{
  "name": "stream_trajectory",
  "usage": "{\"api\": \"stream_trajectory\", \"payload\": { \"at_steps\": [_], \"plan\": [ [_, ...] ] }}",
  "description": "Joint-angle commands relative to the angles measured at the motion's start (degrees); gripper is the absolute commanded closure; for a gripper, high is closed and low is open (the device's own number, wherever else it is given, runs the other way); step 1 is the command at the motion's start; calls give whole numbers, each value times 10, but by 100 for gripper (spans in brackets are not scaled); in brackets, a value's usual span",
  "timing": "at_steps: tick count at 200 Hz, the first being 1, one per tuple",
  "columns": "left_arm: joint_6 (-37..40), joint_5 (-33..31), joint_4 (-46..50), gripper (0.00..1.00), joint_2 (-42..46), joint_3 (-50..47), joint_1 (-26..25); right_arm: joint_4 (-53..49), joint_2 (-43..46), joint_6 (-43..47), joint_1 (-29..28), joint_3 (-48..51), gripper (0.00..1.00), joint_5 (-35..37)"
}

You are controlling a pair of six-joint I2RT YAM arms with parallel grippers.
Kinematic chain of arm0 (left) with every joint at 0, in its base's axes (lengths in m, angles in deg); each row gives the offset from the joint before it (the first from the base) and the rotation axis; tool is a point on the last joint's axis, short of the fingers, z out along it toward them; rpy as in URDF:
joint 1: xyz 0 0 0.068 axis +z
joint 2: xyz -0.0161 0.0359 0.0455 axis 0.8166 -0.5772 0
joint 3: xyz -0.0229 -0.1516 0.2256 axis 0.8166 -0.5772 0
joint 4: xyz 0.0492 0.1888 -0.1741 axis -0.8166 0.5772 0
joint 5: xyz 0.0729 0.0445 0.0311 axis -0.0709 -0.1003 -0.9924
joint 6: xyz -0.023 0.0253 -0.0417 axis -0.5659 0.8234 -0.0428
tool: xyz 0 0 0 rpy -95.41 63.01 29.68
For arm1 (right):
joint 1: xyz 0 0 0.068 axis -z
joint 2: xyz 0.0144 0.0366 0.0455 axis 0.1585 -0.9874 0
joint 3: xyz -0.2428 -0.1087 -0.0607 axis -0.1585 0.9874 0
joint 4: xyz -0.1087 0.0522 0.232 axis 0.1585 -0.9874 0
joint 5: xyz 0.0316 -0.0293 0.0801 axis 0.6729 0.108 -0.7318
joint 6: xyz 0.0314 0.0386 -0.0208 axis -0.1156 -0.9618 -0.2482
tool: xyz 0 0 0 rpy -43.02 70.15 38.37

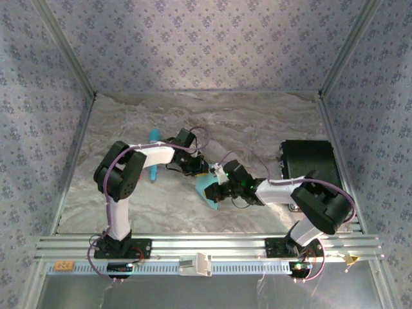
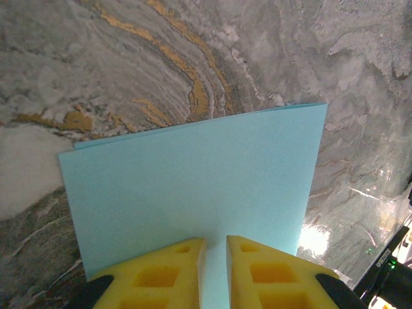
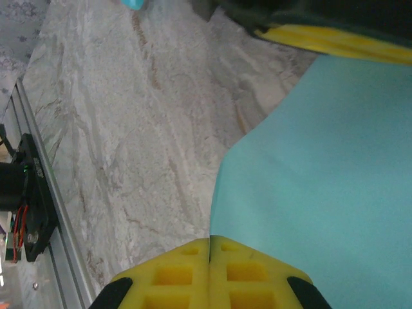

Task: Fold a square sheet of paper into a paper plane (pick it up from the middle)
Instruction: Third fold the triangle at the center of the table.

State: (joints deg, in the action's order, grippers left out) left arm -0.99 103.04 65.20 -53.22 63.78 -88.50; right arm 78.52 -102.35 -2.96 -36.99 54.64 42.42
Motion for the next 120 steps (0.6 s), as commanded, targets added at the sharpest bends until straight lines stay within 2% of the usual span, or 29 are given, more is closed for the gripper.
{"api": "stream_trajectory", "payload": {
  "at_steps": [1,120],
  "plan": [
    [17,-23,21,83,-25,-7,-3,-8,-7,10,17,-4,96,-9],
    [7,-32,21,83,-5,-14,-5,-50,-20,17,40,-8,97,35]
  ]
}}
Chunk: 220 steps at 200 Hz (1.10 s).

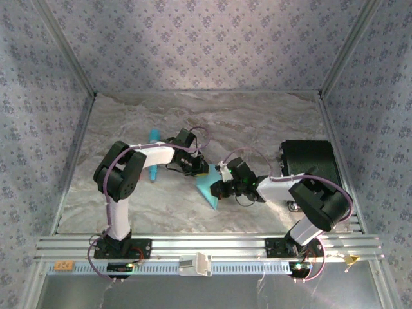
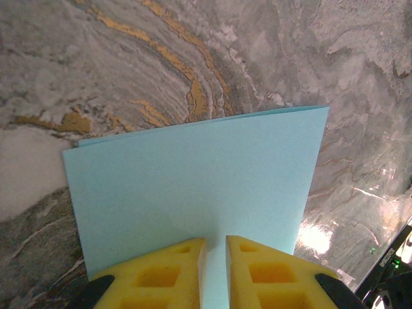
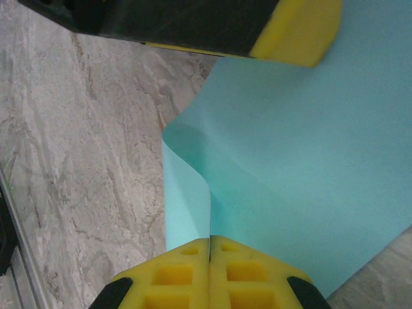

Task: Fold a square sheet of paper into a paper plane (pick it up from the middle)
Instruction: Third fold the triangle at the center of the table.

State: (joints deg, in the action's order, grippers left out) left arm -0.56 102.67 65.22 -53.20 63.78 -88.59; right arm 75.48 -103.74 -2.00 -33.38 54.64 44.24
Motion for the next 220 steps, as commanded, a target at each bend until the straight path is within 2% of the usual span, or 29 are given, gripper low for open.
{"api": "stream_trajectory", "payload": {
  "at_steps": [1,37,220],
  "plan": [
    [2,-29,21,83,-5,-14,-4,-20,-7,8,4,-9,97,18],
    [1,-29,22,83,-5,-12,-5,-48,1,14,6,-18,97,49],
    [0,-30,24,84,-2,-12,-5,-74,-5,16,5,-31,97,52]
  ]
}}
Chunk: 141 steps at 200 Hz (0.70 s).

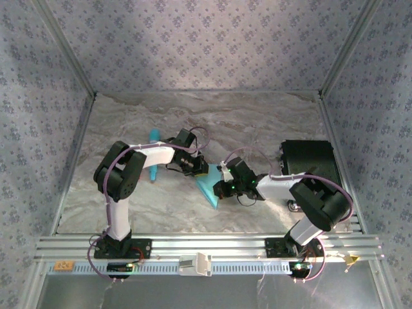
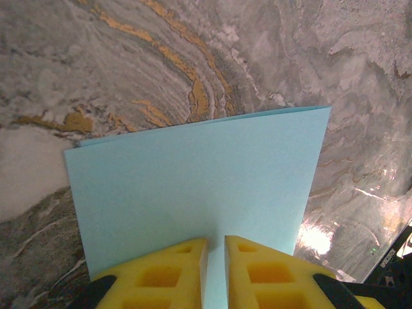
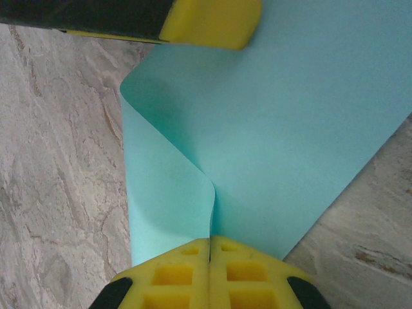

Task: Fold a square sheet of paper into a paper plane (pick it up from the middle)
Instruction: Third fold the triangle at the center of the table.

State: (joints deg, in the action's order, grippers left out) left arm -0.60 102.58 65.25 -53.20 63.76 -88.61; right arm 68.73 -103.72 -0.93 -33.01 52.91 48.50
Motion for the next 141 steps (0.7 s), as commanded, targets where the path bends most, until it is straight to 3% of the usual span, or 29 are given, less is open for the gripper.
{"api": "stream_trajectory", "payload": {
  "at_steps": [1,141],
  "plan": [
    [1,-30,23,84,-3,-12,-5,-7,-5,5,1,-13,97,9],
    [-1,-29,23,84,-2,-14,-5,-16,-6,4,1,-18,97,12]
  ]
}}
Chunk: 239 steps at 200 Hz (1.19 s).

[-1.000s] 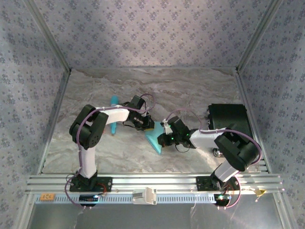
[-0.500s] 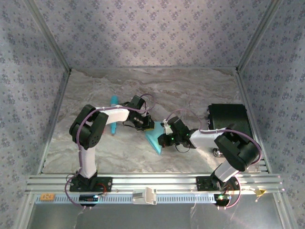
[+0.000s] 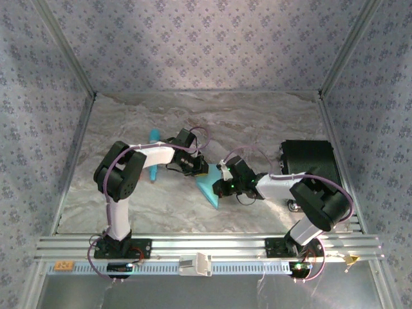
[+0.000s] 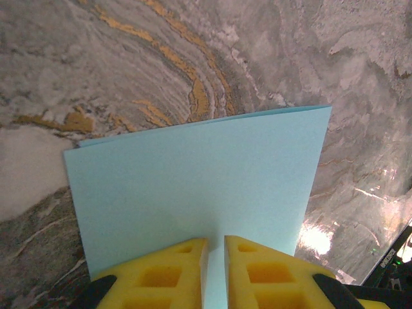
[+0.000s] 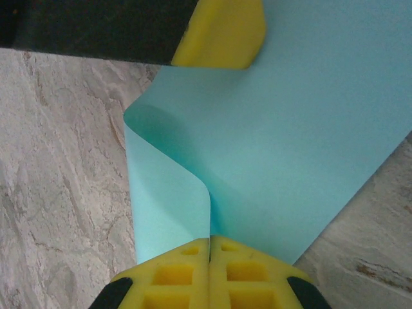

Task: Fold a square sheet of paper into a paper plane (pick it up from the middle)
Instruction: Third fold the triangle at the center of the table.

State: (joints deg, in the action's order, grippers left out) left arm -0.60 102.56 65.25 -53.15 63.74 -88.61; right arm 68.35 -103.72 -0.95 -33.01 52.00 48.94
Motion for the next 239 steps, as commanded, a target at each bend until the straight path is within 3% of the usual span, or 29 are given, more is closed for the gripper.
{"api": "stream_trajectory", "payload": {
  "at_steps": [1,192,222,239],
  "plan": [
    [-1,-29,23,84,-3,-14,-5,-13,-6,5,1,-9,97,7],
    [0,-29,23,84,0,-9,-6,-12,-22,-2,0,0,97,11],
    [-2,-39,23,81,26,-3,-5,-16,-22,2,3,-1,97,12],
    [-14,-57,11,74,57,-8,-5,-18,-23,6,4,-3,98,12]
  ]
}}
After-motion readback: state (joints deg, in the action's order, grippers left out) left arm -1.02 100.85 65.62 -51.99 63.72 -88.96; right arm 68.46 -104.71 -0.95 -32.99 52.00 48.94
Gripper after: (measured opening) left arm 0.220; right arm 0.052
